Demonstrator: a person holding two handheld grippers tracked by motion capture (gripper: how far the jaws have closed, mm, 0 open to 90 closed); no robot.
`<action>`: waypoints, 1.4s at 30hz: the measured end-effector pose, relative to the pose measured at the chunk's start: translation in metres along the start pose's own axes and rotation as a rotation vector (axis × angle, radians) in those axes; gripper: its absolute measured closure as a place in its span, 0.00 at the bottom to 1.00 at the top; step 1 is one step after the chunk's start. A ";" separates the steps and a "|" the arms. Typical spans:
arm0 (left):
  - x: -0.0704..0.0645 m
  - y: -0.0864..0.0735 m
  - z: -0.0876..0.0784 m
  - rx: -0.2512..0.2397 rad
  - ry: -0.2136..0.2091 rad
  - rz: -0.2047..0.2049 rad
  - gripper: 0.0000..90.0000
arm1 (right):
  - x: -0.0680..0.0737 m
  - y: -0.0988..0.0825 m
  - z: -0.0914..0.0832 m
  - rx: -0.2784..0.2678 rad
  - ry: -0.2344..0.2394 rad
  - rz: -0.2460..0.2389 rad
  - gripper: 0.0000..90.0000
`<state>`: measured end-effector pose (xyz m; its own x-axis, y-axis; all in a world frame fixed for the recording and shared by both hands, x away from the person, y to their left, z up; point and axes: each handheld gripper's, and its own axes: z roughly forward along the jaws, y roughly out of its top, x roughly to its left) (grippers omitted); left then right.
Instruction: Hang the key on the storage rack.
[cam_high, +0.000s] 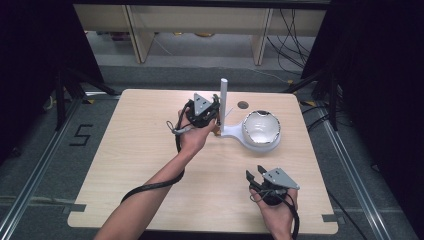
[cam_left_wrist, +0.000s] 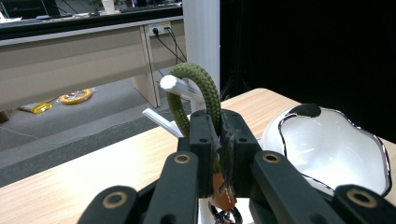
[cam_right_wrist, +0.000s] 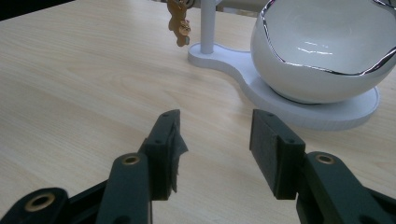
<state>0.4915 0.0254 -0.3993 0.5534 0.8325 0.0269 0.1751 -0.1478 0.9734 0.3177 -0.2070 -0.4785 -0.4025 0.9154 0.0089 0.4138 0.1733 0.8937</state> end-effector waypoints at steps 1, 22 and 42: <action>0.000 0.000 0.000 0.000 0.000 -0.001 0.92 | 0.000 0.000 0.000 -0.006 -0.003 0.000 0.60; -0.003 -0.019 -0.024 0.086 -0.084 -0.044 0.78 | 0.000 -0.002 0.001 0.007 -0.006 0.006 0.59; 0.039 -0.146 -0.157 0.141 -0.083 -0.026 0.37 | -0.008 -0.010 0.007 0.015 -0.015 0.005 0.56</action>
<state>0.3598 0.1630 -0.5051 0.6114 0.7910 -0.0223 0.2995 -0.2052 0.9318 0.3223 -0.2140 -0.4903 -0.3882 0.9216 0.0065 0.4283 0.1742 0.8867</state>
